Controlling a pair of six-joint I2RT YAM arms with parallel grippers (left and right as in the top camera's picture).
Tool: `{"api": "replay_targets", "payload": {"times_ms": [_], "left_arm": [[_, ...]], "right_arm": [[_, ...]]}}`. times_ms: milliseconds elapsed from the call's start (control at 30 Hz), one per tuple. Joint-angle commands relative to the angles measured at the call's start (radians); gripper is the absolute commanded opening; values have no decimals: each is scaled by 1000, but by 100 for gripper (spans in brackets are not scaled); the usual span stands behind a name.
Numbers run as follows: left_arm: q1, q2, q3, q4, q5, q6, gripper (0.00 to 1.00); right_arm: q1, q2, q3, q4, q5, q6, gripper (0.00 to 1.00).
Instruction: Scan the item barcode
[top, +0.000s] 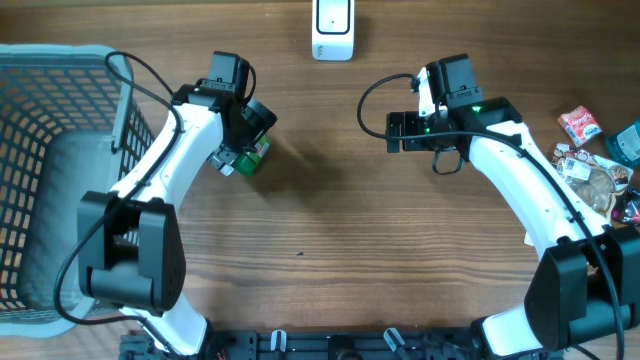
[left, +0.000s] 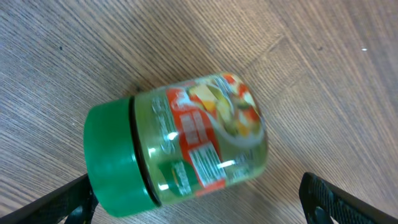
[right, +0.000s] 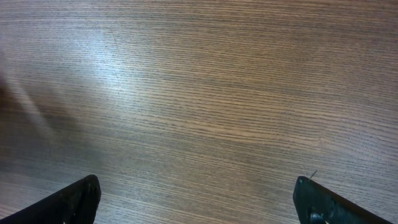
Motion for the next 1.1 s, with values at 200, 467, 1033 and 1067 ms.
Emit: {"api": "replay_targets", "payload": {"times_ms": [200,467,1033,1067], "left_arm": [[3,28,11,4,-56,-54,100],[3,66,11,31,-62,-54,100],[19,74,10,32,-55,-57,100],[22,74,10,26,-55,-57,100]], "right_arm": [[-2,-2,19,3,-16,2,100],[-2,-2,19,3,-16,2,100],[-2,-2,19,3,-17,2,100],[-2,-2,19,3,-17,3,100]]}}
